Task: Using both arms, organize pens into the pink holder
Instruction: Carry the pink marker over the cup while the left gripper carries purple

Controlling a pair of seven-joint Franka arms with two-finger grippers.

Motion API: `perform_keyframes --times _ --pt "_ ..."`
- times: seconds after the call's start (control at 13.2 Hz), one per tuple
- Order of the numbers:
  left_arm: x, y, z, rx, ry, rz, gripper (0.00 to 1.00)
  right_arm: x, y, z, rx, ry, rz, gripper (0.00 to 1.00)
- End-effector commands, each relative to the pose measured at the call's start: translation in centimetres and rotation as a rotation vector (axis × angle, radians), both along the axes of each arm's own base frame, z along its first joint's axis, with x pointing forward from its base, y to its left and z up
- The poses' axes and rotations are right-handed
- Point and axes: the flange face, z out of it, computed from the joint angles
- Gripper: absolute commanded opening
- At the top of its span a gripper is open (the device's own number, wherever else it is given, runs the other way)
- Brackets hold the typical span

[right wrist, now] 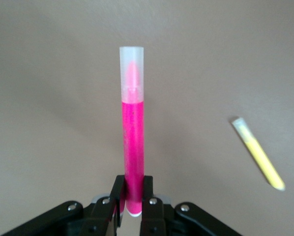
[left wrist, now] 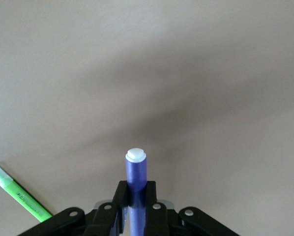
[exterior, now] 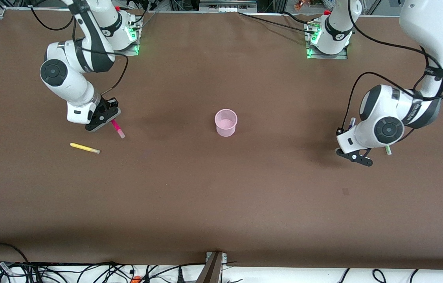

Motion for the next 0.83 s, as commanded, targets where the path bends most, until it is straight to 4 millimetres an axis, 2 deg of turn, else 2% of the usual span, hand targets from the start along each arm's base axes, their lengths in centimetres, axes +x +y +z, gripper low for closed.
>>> perform_keyframes --times 0.0,0.08,0.3,0.45,0.61,0.68,0.76 --pt "2.2 1.3 2.7 -0.173 0.015 -0.079 0.00 2.1 6.9 6.0 -0.148 0.035 0.005 0.00" --pt "2.7 2.0 3.1 -0.237 0.003 -0.116 0.00 1.9 9.4 6.9 -0.184 0.048 0.024 0.00" --pt "3.5 2.2 4.4 -0.393 -0.041 -0.208 0.00 1.0 16.0 9.7 -0.272 0.036 0.072 0.00" --pt "3.9 1.9 5.3 -0.468 -0.067 -0.263 0.00 0.7 20.7 10.7 -0.332 0.043 0.096 0.00" --pt "4.5 1.8 6.3 -0.521 -0.102 -0.349 0.00 0.6 26.0 9.8 -0.421 0.075 0.093 0.00" --pt "4.8 1.7 6.7 -0.546 -0.124 -0.440 0.00 0.1 29.0 8.8 -0.474 0.078 0.113 0.00" --pt "5.2 1.4 7.4 -0.575 -0.154 -0.548 0.00 -1.3 32.5 7.7 -0.527 0.047 0.176 0.00"
